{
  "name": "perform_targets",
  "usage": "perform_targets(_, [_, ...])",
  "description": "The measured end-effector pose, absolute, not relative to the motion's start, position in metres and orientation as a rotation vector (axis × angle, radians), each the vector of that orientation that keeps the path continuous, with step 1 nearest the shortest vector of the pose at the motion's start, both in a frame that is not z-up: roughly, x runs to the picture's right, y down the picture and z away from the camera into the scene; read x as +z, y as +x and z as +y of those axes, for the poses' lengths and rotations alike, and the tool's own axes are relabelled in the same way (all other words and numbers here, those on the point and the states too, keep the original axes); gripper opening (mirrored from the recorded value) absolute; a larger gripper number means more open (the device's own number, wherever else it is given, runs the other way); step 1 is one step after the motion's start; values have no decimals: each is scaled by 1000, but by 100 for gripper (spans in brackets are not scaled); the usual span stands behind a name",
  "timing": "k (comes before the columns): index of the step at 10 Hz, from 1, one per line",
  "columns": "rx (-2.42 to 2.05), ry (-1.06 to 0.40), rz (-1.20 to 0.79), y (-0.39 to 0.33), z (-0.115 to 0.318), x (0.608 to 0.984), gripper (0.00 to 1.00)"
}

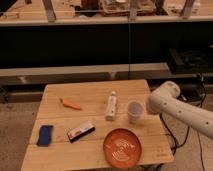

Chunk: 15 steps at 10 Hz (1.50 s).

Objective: Place the ceramic cup in the ceramic bowl

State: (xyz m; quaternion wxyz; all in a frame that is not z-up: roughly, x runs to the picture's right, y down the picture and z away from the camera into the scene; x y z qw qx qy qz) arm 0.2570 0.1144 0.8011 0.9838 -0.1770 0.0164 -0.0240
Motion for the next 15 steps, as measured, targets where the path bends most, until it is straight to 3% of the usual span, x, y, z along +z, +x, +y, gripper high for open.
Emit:
perform_targets(2, [-42,-348,27,262,111,800,58])
perform_targets(3, [-43,-343,21,263,109,800,72])
perform_targets(4, [-49,-339,15,262,107,799,78])
perform_targets(13, [-174,-364,-230,258,108,779,80])
perform_targets(15, [-230,-309,-260,254,112,769,80])
